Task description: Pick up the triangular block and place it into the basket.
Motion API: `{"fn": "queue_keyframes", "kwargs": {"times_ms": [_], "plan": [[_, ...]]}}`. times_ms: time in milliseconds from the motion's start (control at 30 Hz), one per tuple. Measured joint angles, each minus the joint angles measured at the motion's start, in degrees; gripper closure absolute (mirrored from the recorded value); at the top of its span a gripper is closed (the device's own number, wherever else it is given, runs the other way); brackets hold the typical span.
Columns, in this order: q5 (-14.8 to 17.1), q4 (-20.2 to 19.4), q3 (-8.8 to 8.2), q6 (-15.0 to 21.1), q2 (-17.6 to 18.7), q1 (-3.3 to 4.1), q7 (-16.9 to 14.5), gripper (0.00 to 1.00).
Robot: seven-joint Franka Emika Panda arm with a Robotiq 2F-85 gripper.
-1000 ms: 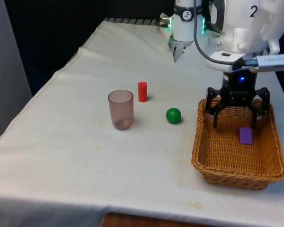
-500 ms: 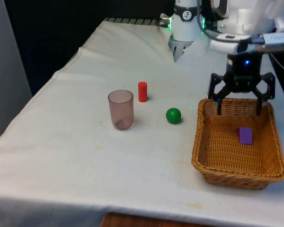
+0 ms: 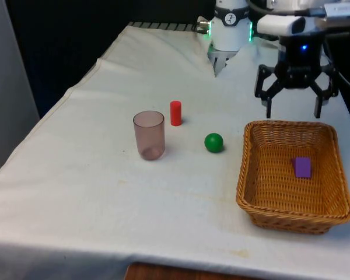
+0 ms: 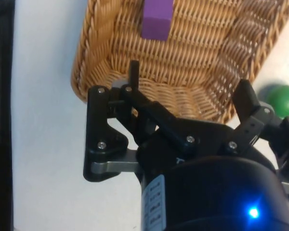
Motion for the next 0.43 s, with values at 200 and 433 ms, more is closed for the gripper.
{"fn": "queue_keyframes", "kwargs": {"times_ms": [200, 433], "plan": [[-0.06, -3.38, -0.63, 0.0, -2.81, -0.06, -0.69, 0.0], [0.0, -7.16, -1.15, 1.09, -5.84, -0.17, -1.55, 0.0]]}}
